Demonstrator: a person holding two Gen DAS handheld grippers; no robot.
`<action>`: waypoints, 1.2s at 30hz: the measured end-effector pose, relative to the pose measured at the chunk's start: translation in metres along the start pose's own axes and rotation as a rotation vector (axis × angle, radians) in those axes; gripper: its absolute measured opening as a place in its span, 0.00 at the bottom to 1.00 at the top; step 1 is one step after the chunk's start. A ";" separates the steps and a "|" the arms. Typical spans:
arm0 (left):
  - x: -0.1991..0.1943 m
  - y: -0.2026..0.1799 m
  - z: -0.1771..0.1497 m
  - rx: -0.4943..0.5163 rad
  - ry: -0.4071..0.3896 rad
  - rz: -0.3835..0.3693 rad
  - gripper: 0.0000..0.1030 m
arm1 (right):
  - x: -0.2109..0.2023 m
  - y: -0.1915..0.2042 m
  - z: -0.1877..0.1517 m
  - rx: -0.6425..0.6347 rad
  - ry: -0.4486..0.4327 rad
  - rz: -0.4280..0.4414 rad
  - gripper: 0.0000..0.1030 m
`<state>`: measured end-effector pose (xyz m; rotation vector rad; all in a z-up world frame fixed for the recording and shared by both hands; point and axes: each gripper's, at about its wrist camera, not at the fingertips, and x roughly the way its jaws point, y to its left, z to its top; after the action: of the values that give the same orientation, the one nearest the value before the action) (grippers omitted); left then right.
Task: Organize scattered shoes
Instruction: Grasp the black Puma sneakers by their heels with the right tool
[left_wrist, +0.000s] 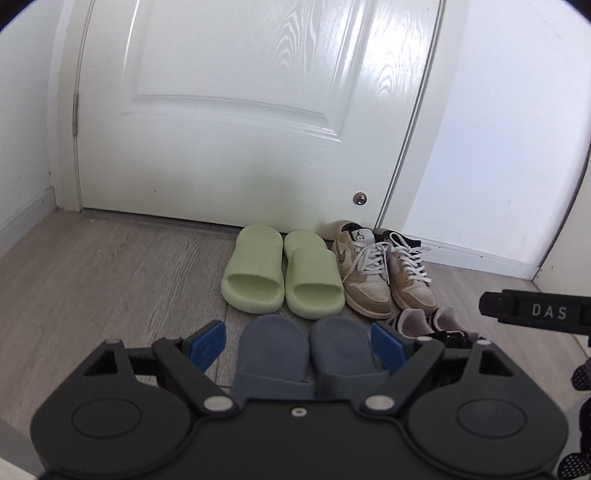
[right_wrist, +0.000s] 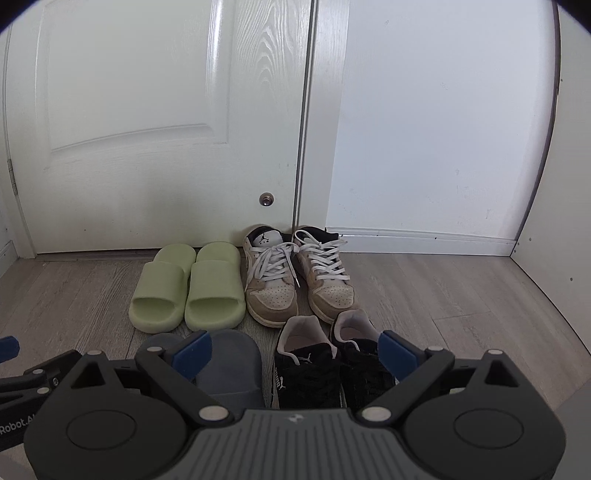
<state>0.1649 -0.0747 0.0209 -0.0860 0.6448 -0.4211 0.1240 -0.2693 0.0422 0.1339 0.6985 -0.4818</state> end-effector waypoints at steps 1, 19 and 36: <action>0.000 0.001 0.000 -0.015 -0.007 -0.003 0.84 | 0.005 -0.003 0.003 0.026 0.016 0.003 0.96; 0.161 -0.081 0.032 0.039 0.004 -0.014 0.84 | 0.168 -0.095 -0.005 -0.118 0.163 0.257 0.45; 0.194 -0.055 -0.017 0.045 0.038 0.010 0.84 | 0.264 -0.057 -0.005 -0.142 0.433 0.249 0.47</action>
<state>0.2747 -0.2034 -0.0911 -0.0318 0.6721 -0.4285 0.2692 -0.4189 -0.1298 0.1919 1.1213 -0.1615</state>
